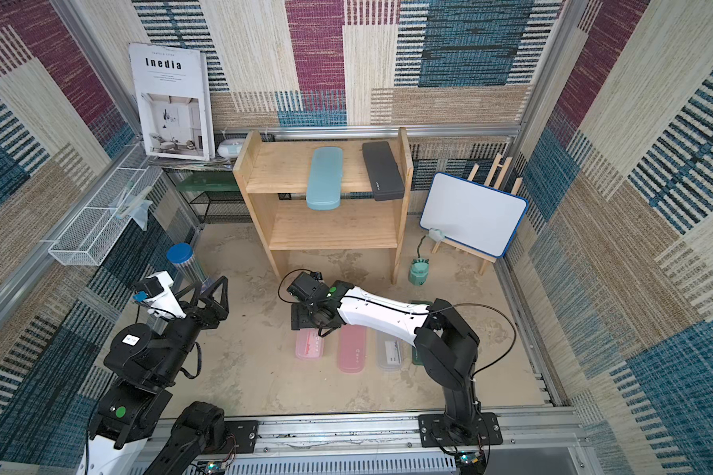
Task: Remove the pencil cases from the shelf
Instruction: Place the pencil case at the center of the board.
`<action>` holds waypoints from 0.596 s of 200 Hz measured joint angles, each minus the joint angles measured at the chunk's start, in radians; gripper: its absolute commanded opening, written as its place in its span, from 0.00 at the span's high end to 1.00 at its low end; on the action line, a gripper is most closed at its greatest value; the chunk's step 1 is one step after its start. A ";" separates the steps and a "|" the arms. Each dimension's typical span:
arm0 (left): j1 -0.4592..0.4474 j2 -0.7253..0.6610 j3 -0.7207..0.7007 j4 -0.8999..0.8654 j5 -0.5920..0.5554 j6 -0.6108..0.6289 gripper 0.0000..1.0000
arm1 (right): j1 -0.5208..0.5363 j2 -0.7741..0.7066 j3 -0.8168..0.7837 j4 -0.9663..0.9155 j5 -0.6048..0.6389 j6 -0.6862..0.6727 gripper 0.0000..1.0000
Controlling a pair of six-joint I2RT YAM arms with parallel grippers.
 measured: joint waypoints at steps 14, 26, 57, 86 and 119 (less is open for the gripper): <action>0.000 0.001 0.000 0.000 0.006 0.000 0.18 | -0.010 0.029 -0.006 -0.021 -0.013 -0.012 0.13; 0.000 0.003 0.000 -0.001 0.006 0.000 0.18 | -0.013 0.044 -0.017 -0.033 -0.025 -0.019 0.13; 0.000 0.014 -0.003 -0.003 0.009 0.000 0.18 | -0.014 0.061 -0.043 -0.038 -0.046 -0.026 0.13; 0.000 0.024 -0.011 -0.005 0.014 -0.005 0.18 | -0.014 0.081 -0.056 -0.025 -0.069 -0.026 0.12; 0.000 0.032 -0.016 -0.006 0.025 -0.007 0.17 | -0.015 0.103 -0.047 -0.017 -0.085 -0.026 0.02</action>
